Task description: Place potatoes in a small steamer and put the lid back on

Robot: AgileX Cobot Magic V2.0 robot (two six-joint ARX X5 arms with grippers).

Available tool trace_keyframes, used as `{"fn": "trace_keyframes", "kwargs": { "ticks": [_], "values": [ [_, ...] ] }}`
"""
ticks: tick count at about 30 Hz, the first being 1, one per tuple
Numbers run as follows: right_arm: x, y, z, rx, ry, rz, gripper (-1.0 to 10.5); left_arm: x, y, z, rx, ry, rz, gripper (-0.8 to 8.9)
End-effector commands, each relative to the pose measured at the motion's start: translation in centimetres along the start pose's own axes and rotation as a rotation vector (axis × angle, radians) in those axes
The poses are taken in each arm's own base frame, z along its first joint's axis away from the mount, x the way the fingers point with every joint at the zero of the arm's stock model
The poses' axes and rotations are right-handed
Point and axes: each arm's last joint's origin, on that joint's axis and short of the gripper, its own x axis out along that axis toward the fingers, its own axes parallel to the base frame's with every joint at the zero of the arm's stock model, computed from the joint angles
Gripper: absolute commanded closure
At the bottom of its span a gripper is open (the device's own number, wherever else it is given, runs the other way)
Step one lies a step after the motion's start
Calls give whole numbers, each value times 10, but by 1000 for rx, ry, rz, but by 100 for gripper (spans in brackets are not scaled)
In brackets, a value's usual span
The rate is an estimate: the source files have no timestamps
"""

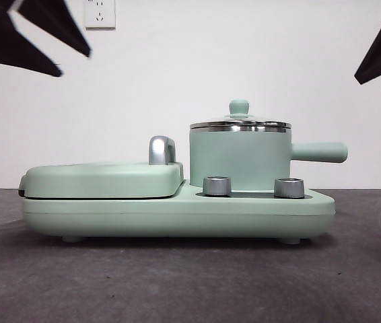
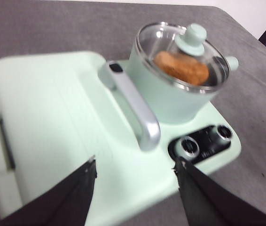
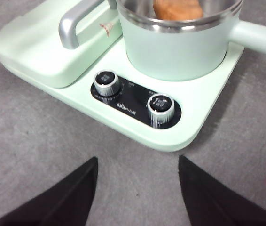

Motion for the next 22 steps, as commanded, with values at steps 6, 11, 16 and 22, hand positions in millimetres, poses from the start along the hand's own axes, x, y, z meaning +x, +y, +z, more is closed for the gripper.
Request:
{"fn": "trace_keyframes", "kwargs": {
  "ticks": [6,11,16,22],
  "values": [
    [1,1,-1,10,15,7,682,-26,-3,-21,-56,-14,-6,537],
    [-1,1,-1,10,15,7,678,-32,-5,-23,-59,-8,-6,537],
    [-1,1,0,8,4,7,922,-33,-5,-24,-47,-5,-5,808],
    [-2,1,0,7,2,4,927,-34,-5,-25,-51,8,-2,808]
  ]
}}
